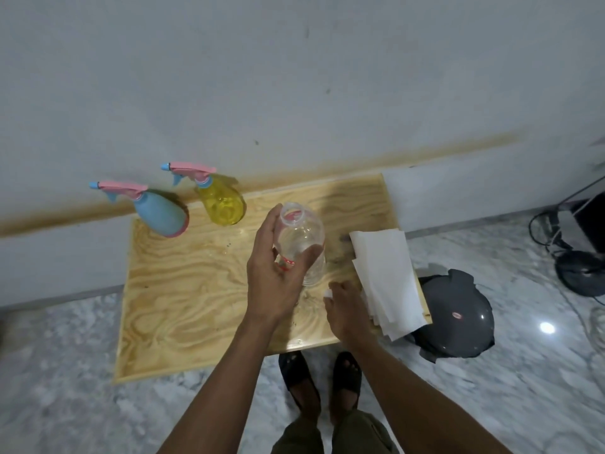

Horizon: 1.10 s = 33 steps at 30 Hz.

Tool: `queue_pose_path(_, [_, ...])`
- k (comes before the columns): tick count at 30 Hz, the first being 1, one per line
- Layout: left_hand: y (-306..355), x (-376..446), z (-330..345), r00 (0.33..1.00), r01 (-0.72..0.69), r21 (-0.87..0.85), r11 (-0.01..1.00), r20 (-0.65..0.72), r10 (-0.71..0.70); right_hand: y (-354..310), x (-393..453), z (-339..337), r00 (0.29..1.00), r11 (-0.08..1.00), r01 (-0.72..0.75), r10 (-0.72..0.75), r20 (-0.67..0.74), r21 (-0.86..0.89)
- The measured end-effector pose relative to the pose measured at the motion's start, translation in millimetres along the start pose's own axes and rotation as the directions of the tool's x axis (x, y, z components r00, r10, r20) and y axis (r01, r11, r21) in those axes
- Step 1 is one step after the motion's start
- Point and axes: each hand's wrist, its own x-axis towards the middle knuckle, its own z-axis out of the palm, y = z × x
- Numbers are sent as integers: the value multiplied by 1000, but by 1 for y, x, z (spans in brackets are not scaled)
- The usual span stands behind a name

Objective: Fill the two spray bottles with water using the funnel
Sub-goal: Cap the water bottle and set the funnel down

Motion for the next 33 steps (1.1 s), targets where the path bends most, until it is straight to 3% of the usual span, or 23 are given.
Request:
queue_pose_path(2, [-2,0,-1,1000,-4,-10,1000,7,4,-7,-5,-13,998,999,-29,30,-48,26])
queue_pose_path(6, [-2,0,-5,1000,9,-20,1000,3,-9,-35,-15,-65,964,944,-93,164,-209,315])
queue_pose_path(10, [-4,1,-6,998,-54,61,997,-10,54,-73,-27,-140,888,880,168,61,-456,444])
queue_pose_path(13, [-6,-3,-9,996,-93,72,993,-5,93,-106,-32,-188,855,841,373,-147,-497,393])
queue_pose_path(16, [-4,-4,-11,998,-68,23,997,-7,69,-130,-24,-215,796,803,548,-414,-442,234])
queue_pose_path(20, [-4,-4,-8,998,-57,30,998,-4,57,-141,-1,-215,760,774,633,-622,-190,-1])
queue_pose_path(27, [-5,-2,-8,1000,-8,13,1000,14,8,-149,14,-220,772,758,636,-627,106,-148])
queue_pose_path(33, [-1,-3,-7,1000,16,3,1000,2,-16,-152,11,-225,851,834,525,-514,110,-168])
